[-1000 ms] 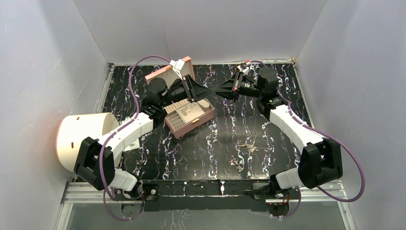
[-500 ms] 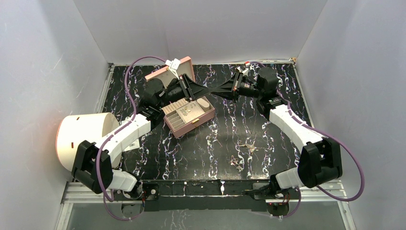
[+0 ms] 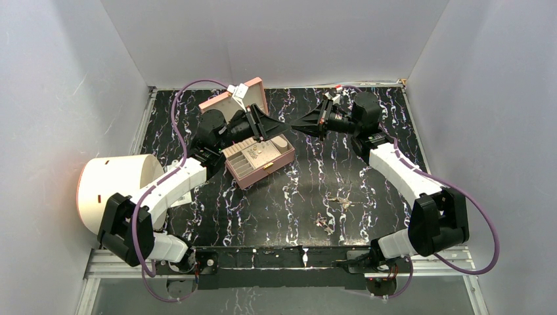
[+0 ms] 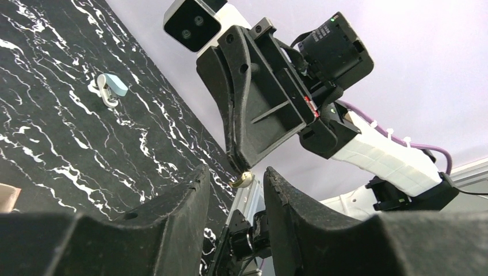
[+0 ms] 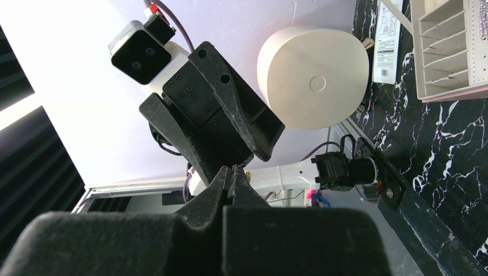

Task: Organize the mixed jewelry
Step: Pick up the jewelry from the center of the board.

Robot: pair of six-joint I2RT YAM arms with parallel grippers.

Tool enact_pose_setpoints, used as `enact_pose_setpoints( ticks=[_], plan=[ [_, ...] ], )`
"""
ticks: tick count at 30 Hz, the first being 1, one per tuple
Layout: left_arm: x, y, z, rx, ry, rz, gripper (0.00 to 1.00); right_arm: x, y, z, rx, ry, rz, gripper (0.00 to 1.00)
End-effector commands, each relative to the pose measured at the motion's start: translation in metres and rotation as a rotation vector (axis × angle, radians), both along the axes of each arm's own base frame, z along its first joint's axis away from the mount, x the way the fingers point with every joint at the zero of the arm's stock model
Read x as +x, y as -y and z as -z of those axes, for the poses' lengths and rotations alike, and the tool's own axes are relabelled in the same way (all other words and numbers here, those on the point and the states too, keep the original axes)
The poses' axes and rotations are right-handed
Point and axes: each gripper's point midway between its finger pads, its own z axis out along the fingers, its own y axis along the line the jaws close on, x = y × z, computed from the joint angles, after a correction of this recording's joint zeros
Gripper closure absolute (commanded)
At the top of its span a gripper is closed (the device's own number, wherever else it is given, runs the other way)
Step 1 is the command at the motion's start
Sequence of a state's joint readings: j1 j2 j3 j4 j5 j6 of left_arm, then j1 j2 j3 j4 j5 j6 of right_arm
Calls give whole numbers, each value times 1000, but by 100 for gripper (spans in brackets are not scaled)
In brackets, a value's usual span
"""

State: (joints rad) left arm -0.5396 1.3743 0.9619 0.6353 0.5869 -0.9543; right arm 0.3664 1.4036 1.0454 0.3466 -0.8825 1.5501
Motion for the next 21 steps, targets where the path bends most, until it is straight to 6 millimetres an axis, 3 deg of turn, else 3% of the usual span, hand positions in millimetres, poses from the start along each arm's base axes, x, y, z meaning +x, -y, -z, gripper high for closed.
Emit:
enact_pose_setpoints(
  ticks=[1, 9, 16, 21],
  plan=[
    [-6, -7, -20, 2, 102, -13, 62, -3, 3, -26, 36, 70, -18, 100],
    [-7, -4, -17, 27, 123, 12, 63, -2, 2, -19, 29, 35, -29, 100],
    [-5, -1, -21, 33, 150, 23, 57, -1, 1, -11, 12, 0, -42, 100],
    [-4, 2, -18, 41, 148, 40, 61, -1, 0, -8, 7, -13, -47, 100]
  ],
)
